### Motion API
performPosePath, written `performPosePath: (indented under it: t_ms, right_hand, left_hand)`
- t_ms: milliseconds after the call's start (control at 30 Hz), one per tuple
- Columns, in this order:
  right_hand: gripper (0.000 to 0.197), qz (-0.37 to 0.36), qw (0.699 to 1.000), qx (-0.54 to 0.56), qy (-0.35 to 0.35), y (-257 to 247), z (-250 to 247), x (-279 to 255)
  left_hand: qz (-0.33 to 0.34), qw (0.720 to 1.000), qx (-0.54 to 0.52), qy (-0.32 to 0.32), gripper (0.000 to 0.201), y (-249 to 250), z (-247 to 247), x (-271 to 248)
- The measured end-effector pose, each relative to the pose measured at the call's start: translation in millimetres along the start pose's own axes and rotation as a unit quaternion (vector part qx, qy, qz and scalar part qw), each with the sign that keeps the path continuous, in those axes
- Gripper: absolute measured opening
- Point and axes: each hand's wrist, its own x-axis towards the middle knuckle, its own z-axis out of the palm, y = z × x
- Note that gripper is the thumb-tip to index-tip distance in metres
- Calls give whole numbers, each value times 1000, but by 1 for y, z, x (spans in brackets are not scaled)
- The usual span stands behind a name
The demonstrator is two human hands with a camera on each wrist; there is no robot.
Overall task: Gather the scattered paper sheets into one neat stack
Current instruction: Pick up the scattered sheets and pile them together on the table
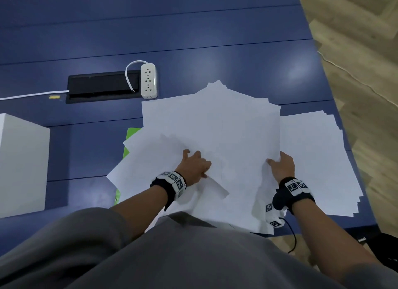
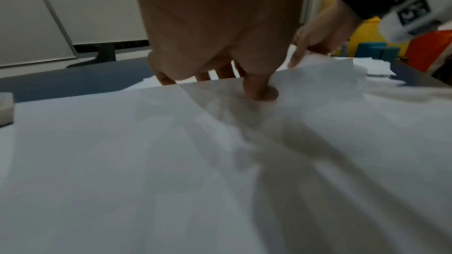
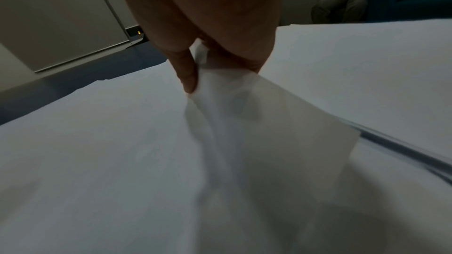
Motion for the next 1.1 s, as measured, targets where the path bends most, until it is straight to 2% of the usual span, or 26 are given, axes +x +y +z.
performPosePath:
  t_ms: [67, 133, 200, 300, 367, 433, 500, 600, 700, 767, 867, 967, 1100]
  right_hand:
    - [18, -27, 1000, 10, -6, -2, -4, -1]
    - [18, -46, 999, 17, -14, -3, -8, -2]
    - [15, -66, 997, 28, -37, -6, -12, -2]
    - [15, -83, 991, 72, -76, -14, -18, -9]
    - [28, -78, 987, 105, -97, -19, -21, -16]
    - [24, -78, 979, 133, -132, -19, -24, -20]
    - [28, -81, 967, 176, -163, -18, -25, -22]
    - [32, -60, 947, 249, -193, -22, -25, -30]
    - [24, -69, 949, 230, -204, -28, -25, -36]
    - [24, -69, 946, 234, -212, -27, -24, -37]
    - [24, -66, 944, 245, -211, -22, -26, -38]
    - [26, -54, 946, 248, -203, -16, -37, -37]
    - [15, -8, 946, 277, -168, -3, -61, -27]
  left_hand:
    - [11, 999, -44, 0, 18, -4, -13, 7]
    - [29, 993, -114, 32, 23, -5, -29, 11]
    - [22, 970, -233, 70, 20, -6, -47, 15]
    - [-13, 890, -433, 141, 6, -5, -72, 19]
    - [-27, 838, -513, 186, 8, -5, -82, 23]
    - [-67, 794, -570, 202, 14, -7, -85, 27]
    - [-118, 776, -582, 214, 20, -9, -81, 32]
    - [-180, 777, -561, 223, 23, -12, -64, 39]
    - [-230, 771, -552, 218, 11, -8, -43, 45]
    - [-278, 741, -572, 215, 26, -2, -33, 48]
    - [-300, 662, -662, 182, 36, 5, -24, 55]
    - [-302, 642, -684, 171, 26, 17, -27, 60]
    - [-304, 604, -719, 160, 54, 44, -34, 76]
